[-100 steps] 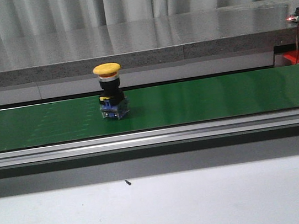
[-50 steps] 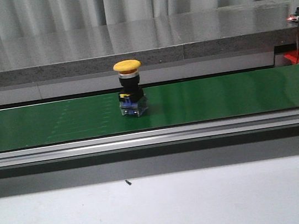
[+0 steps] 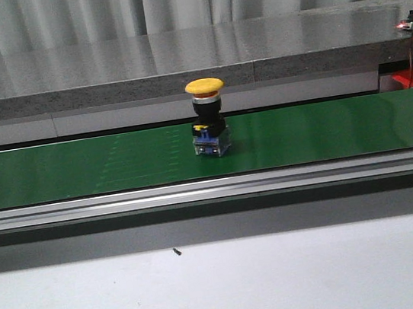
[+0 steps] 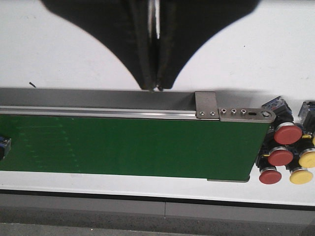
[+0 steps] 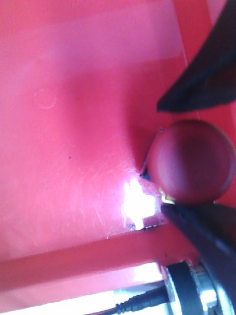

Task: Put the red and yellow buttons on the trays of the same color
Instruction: 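Lower the red button into the red tray and release it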

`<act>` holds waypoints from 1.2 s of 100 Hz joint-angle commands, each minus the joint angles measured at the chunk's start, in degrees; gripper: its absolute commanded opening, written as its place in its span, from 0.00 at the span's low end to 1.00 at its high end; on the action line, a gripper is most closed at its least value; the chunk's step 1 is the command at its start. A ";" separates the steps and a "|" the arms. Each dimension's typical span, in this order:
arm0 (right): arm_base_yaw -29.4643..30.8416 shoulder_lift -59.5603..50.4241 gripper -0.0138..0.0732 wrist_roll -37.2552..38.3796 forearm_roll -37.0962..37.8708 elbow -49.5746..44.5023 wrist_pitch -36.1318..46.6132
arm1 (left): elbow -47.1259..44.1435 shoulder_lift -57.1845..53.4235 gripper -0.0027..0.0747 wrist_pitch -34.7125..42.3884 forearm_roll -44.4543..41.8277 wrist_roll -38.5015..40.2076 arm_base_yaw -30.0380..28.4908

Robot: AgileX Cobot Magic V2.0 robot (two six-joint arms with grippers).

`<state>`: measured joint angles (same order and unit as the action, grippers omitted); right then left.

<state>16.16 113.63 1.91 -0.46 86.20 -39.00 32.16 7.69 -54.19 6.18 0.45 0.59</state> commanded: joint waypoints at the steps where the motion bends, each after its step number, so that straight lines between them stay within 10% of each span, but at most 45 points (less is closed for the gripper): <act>1: 0.30 -2.97 0.79 -0.69 0.04 1.81 2.26 | 1.34 0.78 0.01 4.14 0.75 -0.04 0.37; 61: -0.70 -14.72 0.78 -1.91 -0.20 -5.52 3.27 | 1.34 0.78 0.01 4.14 0.75 -0.04 0.37; 120: -18.38 -23.64 0.78 -11.03 -0.57 -9.36 -9.01 | 1.34 0.78 0.01 4.14 0.75 -0.04 0.37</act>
<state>-0.03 92.92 -7.13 -0.78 75.66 -46.82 32.16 7.69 -54.19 6.18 0.45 0.59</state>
